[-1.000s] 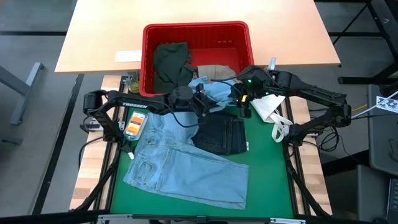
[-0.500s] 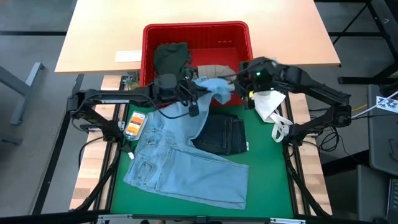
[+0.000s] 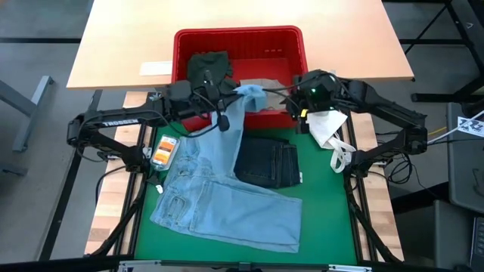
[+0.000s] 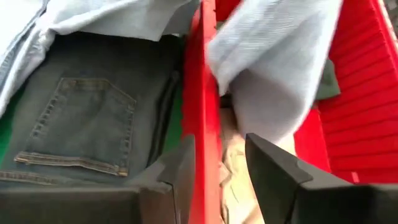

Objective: Fold laundry
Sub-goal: Fold the light blue jeans

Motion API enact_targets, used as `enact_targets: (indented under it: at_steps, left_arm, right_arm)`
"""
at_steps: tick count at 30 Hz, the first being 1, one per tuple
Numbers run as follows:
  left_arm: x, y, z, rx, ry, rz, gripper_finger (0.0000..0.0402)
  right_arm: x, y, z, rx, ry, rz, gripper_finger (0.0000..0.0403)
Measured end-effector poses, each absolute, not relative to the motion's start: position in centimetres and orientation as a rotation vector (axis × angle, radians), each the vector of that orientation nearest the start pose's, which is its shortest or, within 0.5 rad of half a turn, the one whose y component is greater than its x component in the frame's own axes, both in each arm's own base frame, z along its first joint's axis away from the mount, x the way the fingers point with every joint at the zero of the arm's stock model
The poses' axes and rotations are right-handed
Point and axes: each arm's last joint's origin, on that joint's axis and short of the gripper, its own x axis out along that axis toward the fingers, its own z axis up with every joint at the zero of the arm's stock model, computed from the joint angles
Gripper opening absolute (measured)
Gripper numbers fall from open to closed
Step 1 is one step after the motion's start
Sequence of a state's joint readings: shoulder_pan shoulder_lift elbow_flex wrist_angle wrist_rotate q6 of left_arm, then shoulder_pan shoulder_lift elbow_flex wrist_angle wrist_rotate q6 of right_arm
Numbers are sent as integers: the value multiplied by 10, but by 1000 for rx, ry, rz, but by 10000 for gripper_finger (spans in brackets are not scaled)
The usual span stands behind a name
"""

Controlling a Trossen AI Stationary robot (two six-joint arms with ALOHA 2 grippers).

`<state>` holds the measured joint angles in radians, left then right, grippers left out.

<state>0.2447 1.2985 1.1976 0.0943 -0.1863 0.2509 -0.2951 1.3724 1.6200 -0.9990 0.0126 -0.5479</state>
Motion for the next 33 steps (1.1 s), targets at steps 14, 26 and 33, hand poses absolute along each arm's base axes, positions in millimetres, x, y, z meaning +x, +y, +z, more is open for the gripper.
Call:
enact_targets:
  at_steps: [14, 26, 33]
  left_arm:
    - [283, 77, 395, 267, 51, 444, 6]
    - [283, 77, 395, 268, 52, 441, 7]
    - [283, 77, 394, 268, 51, 439, 8]
  right_arm:
    - [287, -88, 368, -427, 733, -102, 140]
    - [324, -101, 328, -475, 831, -120, 140]
    - [332, -105, 324, -516, 825, -174, 140]
